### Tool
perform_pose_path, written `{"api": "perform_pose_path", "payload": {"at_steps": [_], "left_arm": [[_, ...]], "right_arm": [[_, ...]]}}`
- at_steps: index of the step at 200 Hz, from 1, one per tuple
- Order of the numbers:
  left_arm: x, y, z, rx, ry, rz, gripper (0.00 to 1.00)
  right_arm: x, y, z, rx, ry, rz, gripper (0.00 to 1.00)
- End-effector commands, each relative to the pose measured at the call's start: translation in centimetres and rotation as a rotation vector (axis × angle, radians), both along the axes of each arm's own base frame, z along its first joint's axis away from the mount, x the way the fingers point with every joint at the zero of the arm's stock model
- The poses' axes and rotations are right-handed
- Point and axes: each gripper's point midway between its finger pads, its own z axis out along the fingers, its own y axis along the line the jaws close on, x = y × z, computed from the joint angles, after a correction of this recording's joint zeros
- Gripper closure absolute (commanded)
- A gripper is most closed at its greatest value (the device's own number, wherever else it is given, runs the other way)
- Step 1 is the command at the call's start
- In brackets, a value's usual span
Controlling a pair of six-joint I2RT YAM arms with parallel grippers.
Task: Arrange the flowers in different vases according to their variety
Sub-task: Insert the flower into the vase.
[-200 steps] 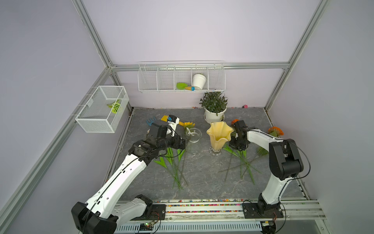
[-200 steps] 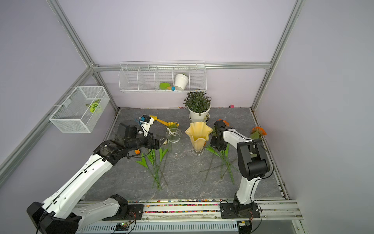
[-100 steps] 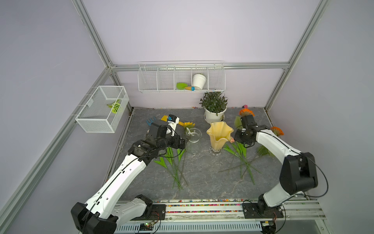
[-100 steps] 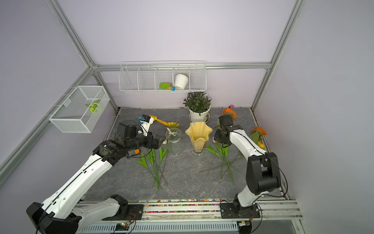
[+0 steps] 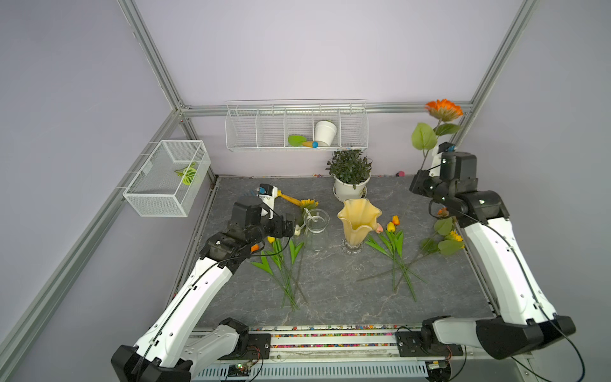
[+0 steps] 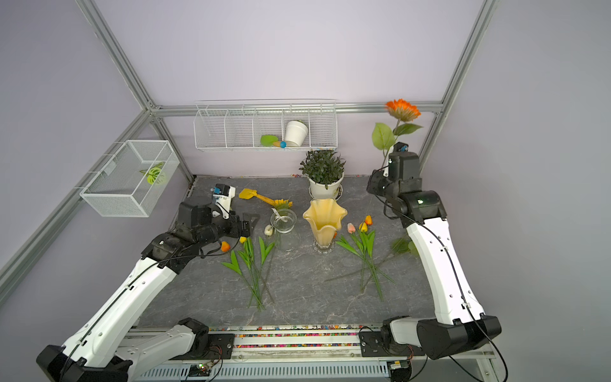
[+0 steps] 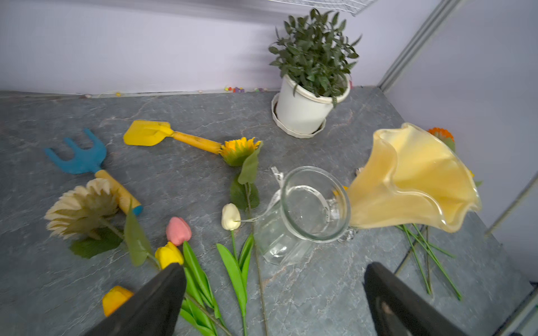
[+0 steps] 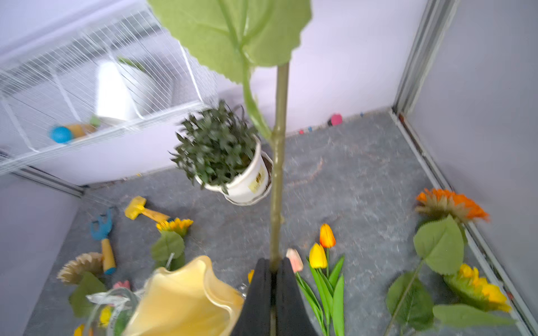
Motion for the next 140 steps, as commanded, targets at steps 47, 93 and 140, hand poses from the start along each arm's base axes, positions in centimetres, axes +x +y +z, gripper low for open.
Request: {"api": "perform_pose_path", "payload": {"at_steps": [47, 93, 140], "left_arm": [[-1.0, 0.6, 1.5, -0.103, -0.067, 0.004, 0.00], [-1.4, -0.1, 2.0, -0.169, -0.104, -0.027, 0.00], [-2.5, 0.1, 3.6, -0.225, -0.189, -0.045, 0.00]], "right_arm": [[0.4, 8.6, 11.5, -0.066, -0.233, 0.248, 1.00], [3.6, 13.7, 9.2, -0.098, -0.224, 0.349, 1.00], [5.3, 15.3, 3.5, -0.095, -0.211, 0.368, 1.00]]}}
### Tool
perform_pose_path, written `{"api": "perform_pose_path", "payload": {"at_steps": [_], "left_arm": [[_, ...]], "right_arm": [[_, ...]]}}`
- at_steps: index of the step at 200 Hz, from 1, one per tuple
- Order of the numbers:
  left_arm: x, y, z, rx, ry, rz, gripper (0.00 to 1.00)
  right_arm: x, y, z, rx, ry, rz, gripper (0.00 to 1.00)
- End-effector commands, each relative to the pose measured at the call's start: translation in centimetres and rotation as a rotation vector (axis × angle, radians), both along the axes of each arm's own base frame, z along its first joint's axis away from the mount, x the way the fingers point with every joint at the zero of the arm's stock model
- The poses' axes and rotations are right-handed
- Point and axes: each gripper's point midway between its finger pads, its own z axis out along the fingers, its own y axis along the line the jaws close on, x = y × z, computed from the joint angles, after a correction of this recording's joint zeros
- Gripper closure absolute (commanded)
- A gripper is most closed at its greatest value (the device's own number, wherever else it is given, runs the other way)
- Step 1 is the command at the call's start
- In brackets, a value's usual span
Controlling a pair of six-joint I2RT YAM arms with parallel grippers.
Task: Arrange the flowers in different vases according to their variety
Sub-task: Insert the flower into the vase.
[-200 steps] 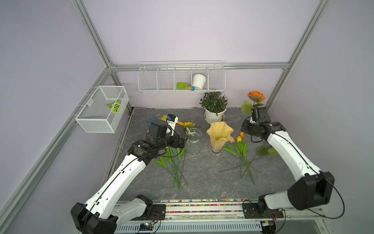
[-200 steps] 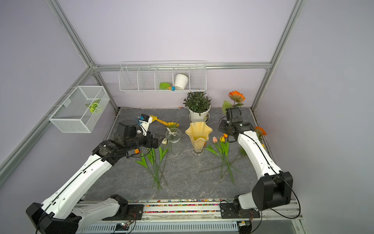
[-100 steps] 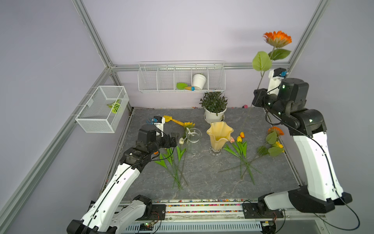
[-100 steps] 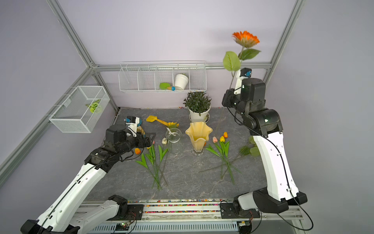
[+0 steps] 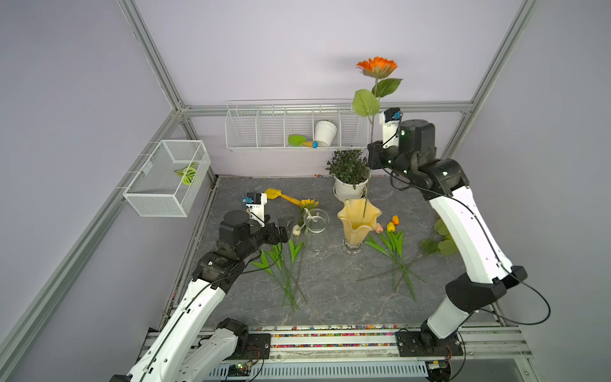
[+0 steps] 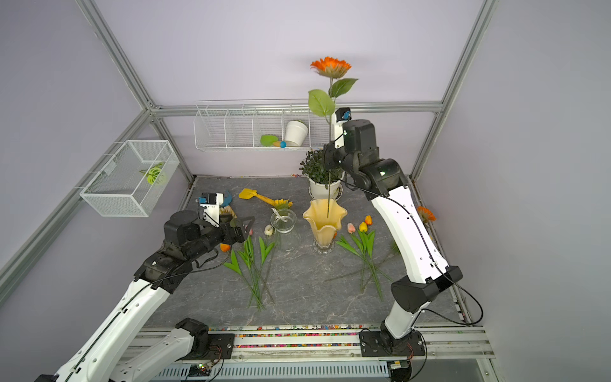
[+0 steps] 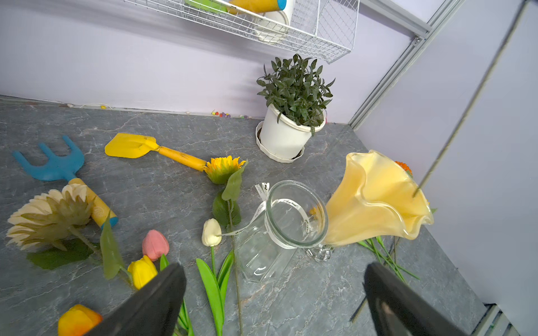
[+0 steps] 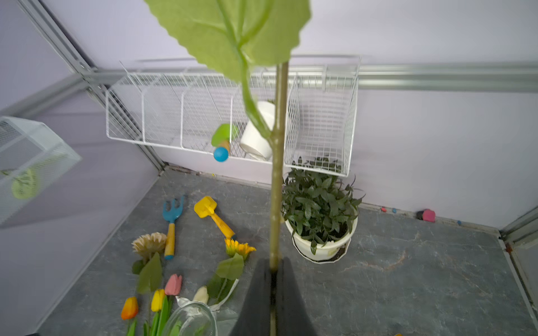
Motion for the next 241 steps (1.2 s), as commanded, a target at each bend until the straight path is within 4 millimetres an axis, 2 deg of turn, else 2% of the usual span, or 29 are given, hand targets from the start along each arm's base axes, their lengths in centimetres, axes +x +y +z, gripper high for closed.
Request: {"api": "perform_pose_path", "payload": {"at_steps": [1, 31, 64, 78, 88, 101, 127, 172, 200, 223, 241], "left_arm": [[-0.5, 0.0, 2.4, -0.058, -0.085, -0.012, 0.00], [-0.8, 0.3, 2.9, -0.056, -0.106, -0.006, 0.00], [-0.9, 0.3, 2.7, -0.057, -0.095, -0.007, 0.00], [-0.8, 0.2, 2.6, -0.058, -0.088, -0.009, 0.00], [-0.7, 0.1, 2.4, -0.059, -0.079, -0.010, 0.00], [-0.7, 0.0, 2.4, -0.060, -0.074, -0.014, 0.00], [-0.6, 0.0, 2.3, -0.056, -0.050, -0.015, 0.00], [-0.4, 0.5, 0.7, -0.011, 0.065, 0.027, 0.00], [-0.4, 1.4, -2.6, 0.048, 0.251, 0.093, 0.00], [-0.6, 1.3, -6.3, 0.081, 0.412, 0.110, 0.01], [-0.5, 2.2, -9.3, 0.098, 0.510, 0.186, 0.01]], "right_arm": [[0.0, 0.5, 0.7, 0.037, -0.092, 0.022, 1.00], [0.5, 0.8, -3.2, 0.037, -0.088, 0.024, 1.00], [0.1, 0.6, -7.3, 0.032, -0.027, 0.017, 1.00], [-0.4, 0.5, -8.7, 0.036, 0.005, 0.018, 0.85], [-0.8, 0.5, -9.6, 0.038, 0.026, 0.021, 0.70], [-1.4, 0.4, -10.2, 0.040, 0.042, 0.025, 0.59], [-2.7, -0.1, -10.7, 0.034, 0.066, 0.026, 0.50], [-6.4, 0.3, -9.8, 0.024, 0.104, 0.123, 0.47], [-10.0, 1.5, -8.9, -0.037, 0.116, 0.246, 0.47], [-12.8, 2.3, -8.7, -0.095, 0.146, 0.332, 0.47], [-14.6, 2.7, -9.0, -0.125, 0.175, 0.368, 0.48]]}}
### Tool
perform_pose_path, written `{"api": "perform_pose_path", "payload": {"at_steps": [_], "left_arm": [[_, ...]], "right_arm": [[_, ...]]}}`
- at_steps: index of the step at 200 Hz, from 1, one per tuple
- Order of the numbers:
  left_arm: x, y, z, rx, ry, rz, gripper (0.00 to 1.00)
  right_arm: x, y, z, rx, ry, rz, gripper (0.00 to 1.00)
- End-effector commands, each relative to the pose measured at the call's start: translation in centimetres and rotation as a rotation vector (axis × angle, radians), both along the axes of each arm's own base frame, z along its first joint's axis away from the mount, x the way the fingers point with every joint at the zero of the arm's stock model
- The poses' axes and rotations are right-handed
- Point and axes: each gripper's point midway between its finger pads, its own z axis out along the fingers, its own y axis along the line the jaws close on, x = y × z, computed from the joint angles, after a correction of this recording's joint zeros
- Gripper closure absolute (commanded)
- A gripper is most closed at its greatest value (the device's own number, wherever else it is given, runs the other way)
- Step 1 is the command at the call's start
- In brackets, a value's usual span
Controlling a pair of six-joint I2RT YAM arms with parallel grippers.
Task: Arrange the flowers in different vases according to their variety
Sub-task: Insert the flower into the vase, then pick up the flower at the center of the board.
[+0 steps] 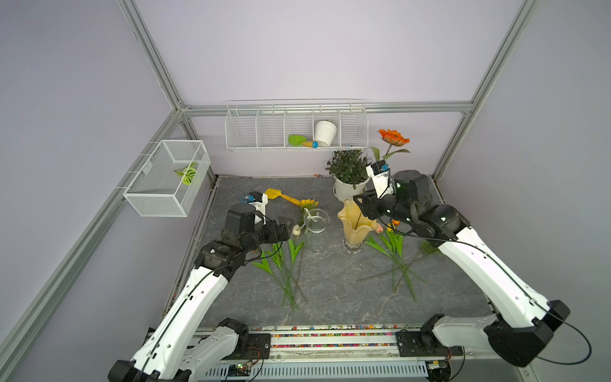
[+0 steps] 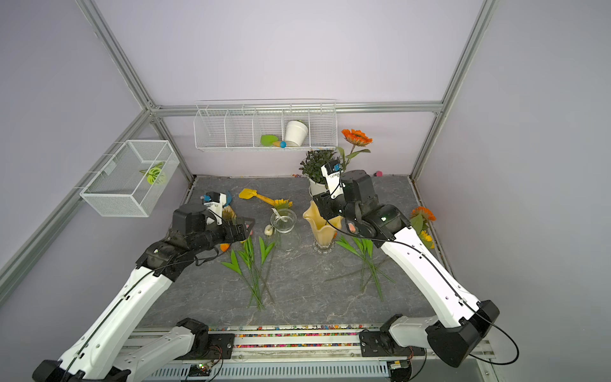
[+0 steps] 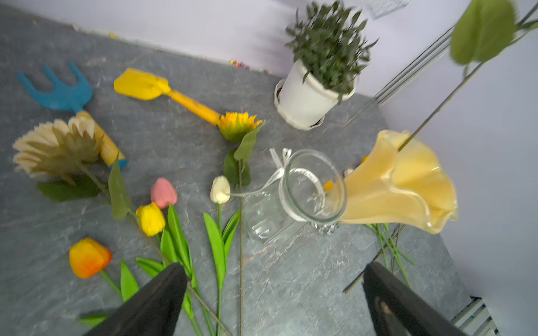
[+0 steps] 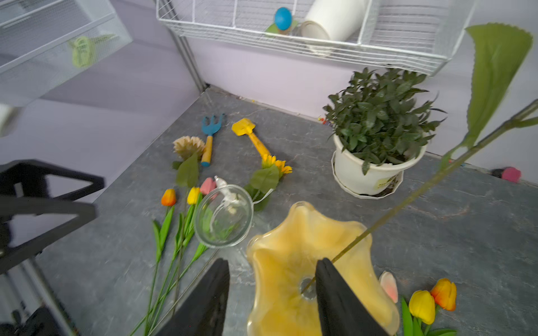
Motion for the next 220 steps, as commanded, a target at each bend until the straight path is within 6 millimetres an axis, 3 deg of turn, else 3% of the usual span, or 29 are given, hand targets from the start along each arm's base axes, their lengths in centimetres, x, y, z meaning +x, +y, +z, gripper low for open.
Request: {"api": "perform_pose_path", "payload": {"at_steps": [1, 47, 96, 125, 179, 191, 208, 220], "left_arm": [[-0.9, 1.7, -4.7, 0.051, 0.196, 0.107, 0.02], [0.7, 4.1, -9.6, -0.148, 0.314, 0.278, 0.10], [5.3, 8.3, -10.8, -0.271, 0.236, 0.473, 0.24], [7.3, 9.1, -12.1, -0.260, 0.263, 0.508, 0.37], [8.8, 10.7, -15.9, -0.227, 0.359, 0.552, 0.46], [9.1, 10.6, -16.2, -0.231, 0.367, 0.547, 0.48], [9.4, 10.0, -16.3, -0.258, 0.377, 0.528, 0.61], [9.2, 9.6, -16.0, -0.275, 0.386, 0.516, 0.63]], "right_arm": [[-3.3, 0.2, -0.8, -0.079, 0.055, 0.087, 0.48], [-6.0, 0.9, -2.7, -0.078, 0.111, 0.133, 0.56], [-6.4, 1.4, -6.3, -0.093, 0.193, 0.145, 0.69], [-6.4, 1.8, -7.5, -0.101, 0.213, 0.149, 0.76], [-6.5, 1.6, -8.5, -0.107, 0.233, 0.141, 0.82], [-6.6, 1.4, -8.7, -0.110, 0.237, 0.134, 0.83], [-6.6, 1.3, -9.0, -0.113, 0.243, 0.130, 0.84], [-6.7, 1.3, -9.3, -0.114, 0.248, 0.129, 0.85]]}}
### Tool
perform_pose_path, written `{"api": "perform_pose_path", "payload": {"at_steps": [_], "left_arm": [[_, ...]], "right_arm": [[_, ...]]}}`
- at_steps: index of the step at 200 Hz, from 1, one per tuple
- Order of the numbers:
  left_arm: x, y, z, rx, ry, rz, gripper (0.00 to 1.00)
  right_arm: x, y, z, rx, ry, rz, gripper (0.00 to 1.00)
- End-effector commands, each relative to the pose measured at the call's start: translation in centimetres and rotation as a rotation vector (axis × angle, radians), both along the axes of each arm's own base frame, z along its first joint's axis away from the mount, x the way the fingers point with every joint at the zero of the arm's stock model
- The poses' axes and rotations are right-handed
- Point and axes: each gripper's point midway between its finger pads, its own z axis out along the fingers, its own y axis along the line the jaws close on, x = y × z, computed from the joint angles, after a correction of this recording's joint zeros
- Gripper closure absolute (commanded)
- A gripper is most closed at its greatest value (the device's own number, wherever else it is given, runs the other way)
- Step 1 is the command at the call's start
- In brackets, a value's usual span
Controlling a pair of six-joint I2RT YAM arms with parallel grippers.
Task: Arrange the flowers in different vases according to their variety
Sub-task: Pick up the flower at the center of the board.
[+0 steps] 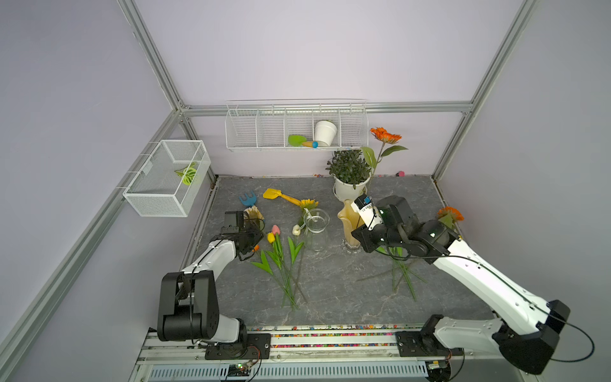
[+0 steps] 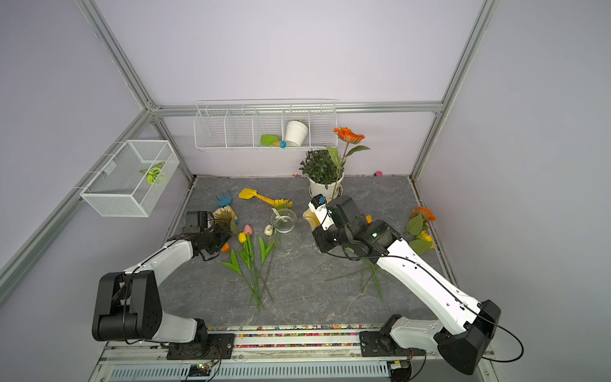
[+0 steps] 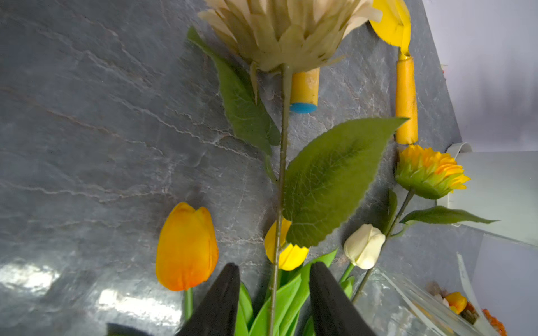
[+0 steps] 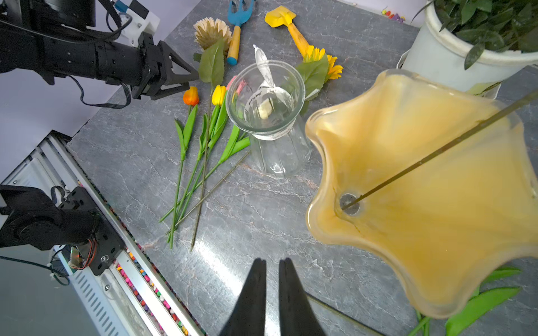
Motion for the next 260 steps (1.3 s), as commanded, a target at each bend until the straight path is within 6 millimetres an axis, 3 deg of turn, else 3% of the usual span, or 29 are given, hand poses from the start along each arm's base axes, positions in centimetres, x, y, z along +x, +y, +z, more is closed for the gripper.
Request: {"api": "perform_pose_path", "payload": {"at_steps": [1, 35, 60, 72, 86, 129, 158, 195, 231, 260], "left_arm": [[1.1, -0.8, 1.8, -0.044, -0.052, -0.029, 0.63], [-2.2, -0.6, 3.6, -0.010, -0.026, -0.024, 0.59], [-6.4, -0.6, 3.8, -0.008, 0.033, -0.043, 0.45], [-8.1, -1.2, 3.3, -0.038, 0.062, -0.068, 0.35], [-10.1, -2.1, 2.4, -0.100, 0.106, -0.075, 0.30], [-15.1, -5.1, -0.3, -0.187, 0.264, -0.108, 0.29], [-17.4, -5.9, -1.5, -0.238, 0.345, -0.095, 0.30], [-19.0, -4.9, -3.3, -0.217, 0.423, -0.006, 0.33], [-18.4, -4.7, -4.6, -0.222, 0.465, 0.064, 0.38], [-17.5, -3.8, -4.4, -0.170, 0.463, 0.125, 0.40]], "right_arm": [[-0.3, 0.1, -0.2, 0.011, 0.002, -0.003, 0.85], [-0.2, 0.3, -0.9, 0.015, 0.018, -0.007, 0.85], [-0.1, 0.8, -1.5, 0.017, 0.035, -0.001, 0.85], [-0.1, 1.0, -1.8, 0.015, 0.044, 0.006, 0.84], [0.0, 1.3, -2.2, 0.010, 0.056, 0.012, 0.84], [0.2, 1.8, -2.7, -0.003, 0.073, 0.035, 0.84], [0.1, 1.9, -2.8, -0.022, 0.073, 0.054, 0.84], [0.1, 1.8, -3.4, -0.046, 0.069, 0.074, 0.84], [0.1, 1.7, -4.4, -0.068, 0.093, 0.075, 0.85], [-0.1, 1.9, -5.0, -0.079, 0.098, 0.095, 0.85]]}}
